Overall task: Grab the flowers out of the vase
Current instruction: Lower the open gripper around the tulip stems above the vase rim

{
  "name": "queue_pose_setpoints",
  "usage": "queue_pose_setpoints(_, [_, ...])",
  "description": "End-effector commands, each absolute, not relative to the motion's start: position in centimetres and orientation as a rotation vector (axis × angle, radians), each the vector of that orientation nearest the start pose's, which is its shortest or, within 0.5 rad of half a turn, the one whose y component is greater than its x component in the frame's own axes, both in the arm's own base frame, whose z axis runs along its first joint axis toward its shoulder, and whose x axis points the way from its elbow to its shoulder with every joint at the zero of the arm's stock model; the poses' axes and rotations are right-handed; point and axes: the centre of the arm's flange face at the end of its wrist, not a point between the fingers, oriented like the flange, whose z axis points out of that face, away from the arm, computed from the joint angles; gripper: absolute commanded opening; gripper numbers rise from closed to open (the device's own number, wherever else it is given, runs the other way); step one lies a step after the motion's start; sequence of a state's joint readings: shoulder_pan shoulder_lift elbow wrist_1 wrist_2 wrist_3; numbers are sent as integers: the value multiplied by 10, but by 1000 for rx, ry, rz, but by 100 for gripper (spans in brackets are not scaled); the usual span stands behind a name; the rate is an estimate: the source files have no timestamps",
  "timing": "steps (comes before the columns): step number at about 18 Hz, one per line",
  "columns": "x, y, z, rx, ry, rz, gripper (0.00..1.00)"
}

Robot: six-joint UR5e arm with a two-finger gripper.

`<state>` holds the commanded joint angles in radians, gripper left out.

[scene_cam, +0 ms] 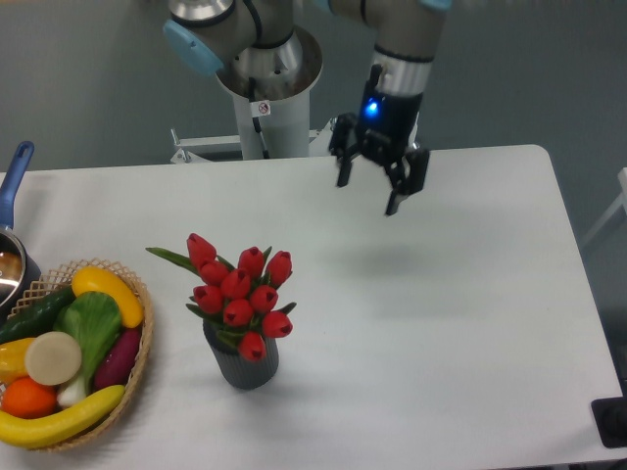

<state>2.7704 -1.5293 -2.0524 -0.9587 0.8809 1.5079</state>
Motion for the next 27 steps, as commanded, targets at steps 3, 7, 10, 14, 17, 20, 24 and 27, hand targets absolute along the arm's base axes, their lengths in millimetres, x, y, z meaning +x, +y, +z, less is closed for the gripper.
queue_pose_setpoints(3, [-347, 354, 357, -2320, 401, -49, 100])
queue_pose_setpoints(7, [-352, 370, 343, -2150, 368, -148, 100])
queue_pose_setpoints(10, [-357, 376, 333, -2100, 355, -178, 100])
queue_pose_setpoints(14, [-358, 393, 324, -2077, 380, -201, 100])
queue_pose_setpoints(17, [-359, 401, 325, -2070, 401, -197, 100])
queue_pose_setpoints(20, [-361, 415, 326, -2062, 431, -204, 100])
queue_pose_setpoints(24, [-364, 436, 324, -2053, 473, -213, 100])
queue_pose_setpoints(27, [-361, 450, 311, -2037, 520, -188, 100])
